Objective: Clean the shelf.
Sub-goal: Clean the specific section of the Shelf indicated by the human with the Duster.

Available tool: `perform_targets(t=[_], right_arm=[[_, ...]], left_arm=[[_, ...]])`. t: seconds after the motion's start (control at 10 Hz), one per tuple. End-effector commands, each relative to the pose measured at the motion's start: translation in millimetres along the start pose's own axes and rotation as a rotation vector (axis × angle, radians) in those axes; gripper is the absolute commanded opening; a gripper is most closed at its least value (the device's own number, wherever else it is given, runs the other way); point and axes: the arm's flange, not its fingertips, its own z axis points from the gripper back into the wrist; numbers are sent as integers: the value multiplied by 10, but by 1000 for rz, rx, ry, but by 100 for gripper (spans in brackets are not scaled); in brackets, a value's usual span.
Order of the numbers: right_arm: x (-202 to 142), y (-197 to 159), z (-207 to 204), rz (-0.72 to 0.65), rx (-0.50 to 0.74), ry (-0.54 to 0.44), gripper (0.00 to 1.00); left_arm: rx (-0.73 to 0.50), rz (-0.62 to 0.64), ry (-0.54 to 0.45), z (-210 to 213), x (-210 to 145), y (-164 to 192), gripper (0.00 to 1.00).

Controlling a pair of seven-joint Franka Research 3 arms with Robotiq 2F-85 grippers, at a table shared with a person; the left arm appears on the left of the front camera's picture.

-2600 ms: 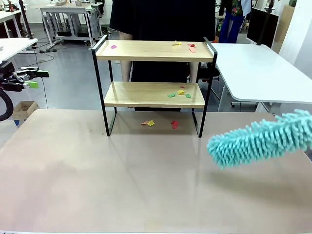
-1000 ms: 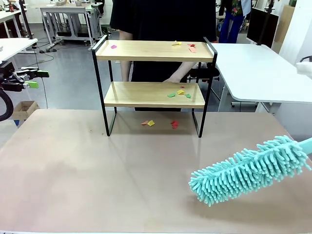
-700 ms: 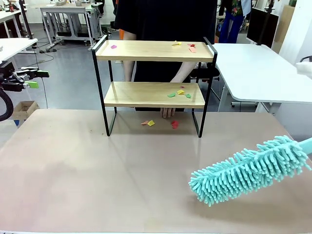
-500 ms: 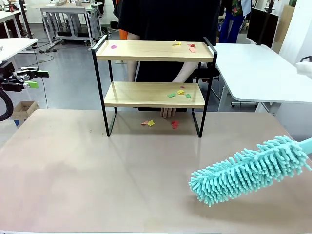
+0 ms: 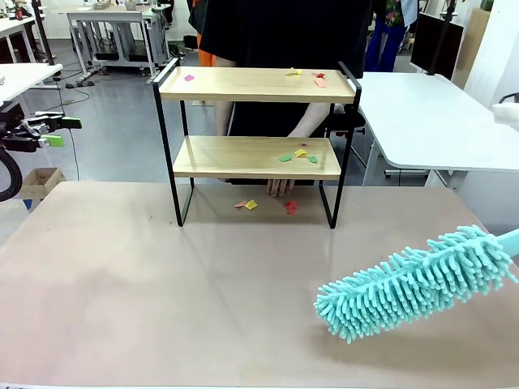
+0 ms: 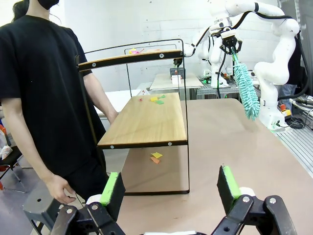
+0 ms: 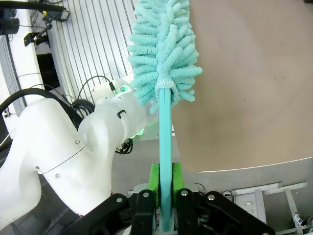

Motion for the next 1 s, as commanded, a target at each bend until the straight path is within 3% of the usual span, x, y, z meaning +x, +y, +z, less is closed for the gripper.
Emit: perform_targets(t=[0.0,0.6,0.9], right_arm=[[-28,27,19,-1,-2,16,13],[0,0,0,0,0,0,13],[626,31,0,-130,37,-76,13]], left_arm=[[-3,-9,2,-2,20,-9,100],[-3,-9,2,-2,20,-9,100],[-3,-9,2,-2,20,-9,100]])
